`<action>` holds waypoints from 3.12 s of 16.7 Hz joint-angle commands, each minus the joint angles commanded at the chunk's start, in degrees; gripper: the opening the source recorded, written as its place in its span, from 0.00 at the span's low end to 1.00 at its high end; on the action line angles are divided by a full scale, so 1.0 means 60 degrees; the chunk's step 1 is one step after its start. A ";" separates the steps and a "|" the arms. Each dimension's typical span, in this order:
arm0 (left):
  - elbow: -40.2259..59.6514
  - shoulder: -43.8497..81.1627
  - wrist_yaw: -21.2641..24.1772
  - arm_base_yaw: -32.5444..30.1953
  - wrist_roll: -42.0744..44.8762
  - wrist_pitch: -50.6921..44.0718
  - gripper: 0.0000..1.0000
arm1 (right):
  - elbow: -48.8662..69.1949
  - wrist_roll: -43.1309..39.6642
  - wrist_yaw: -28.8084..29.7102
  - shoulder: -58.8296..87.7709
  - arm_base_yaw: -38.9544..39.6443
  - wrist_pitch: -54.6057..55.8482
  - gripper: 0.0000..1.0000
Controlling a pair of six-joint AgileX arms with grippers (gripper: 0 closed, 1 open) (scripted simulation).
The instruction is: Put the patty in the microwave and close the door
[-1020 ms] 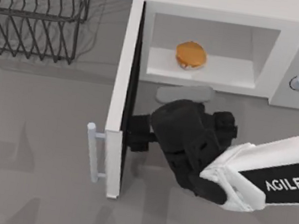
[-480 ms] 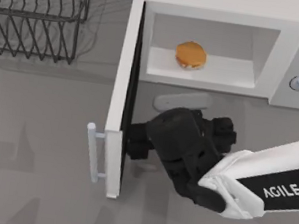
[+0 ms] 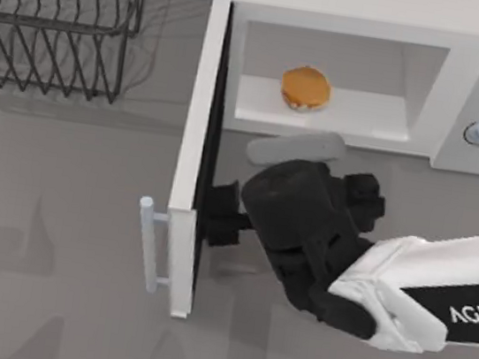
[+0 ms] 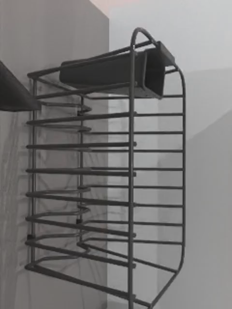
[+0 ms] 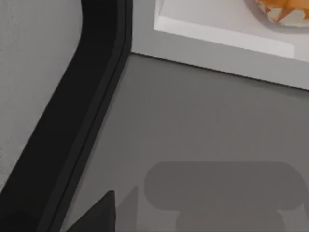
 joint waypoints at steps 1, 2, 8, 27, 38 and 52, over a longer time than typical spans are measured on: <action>0.0000 0.0000 0.0000 0.0000 0.0000 0.0000 1.00 | 0.0055 -0.0024 -0.0028 -0.0119 0.0066 -0.0126 1.00; 0.0000 0.0000 0.0000 0.0000 0.0000 0.0000 1.00 | 0.0105 -0.0040 -0.0055 -0.0226 0.0115 -0.0285 1.00; 0.0000 0.0000 0.0000 0.0000 0.0000 0.0000 1.00 | 0.0430 0.0031 -0.0120 -0.0736 0.0001 -0.1876 1.00; 0.0000 0.0000 0.0000 0.0000 0.0000 0.0000 1.00 | -0.0179 -0.0547 -0.0623 -0.2597 -0.1301 -0.3813 1.00; 0.0000 0.0000 0.0000 0.0000 0.0000 0.0000 1.00 | -0.6274 -0.3090 -0.4270 -1.3201 -0.6063 -0.3807 1.00; 0.0000 0.0000 0.0000 0.0000 0.0000 0.0000 1.00 | -0.9243 -0.3262 -0.5625 -1.7949 -0.8885 -0.3589 1.00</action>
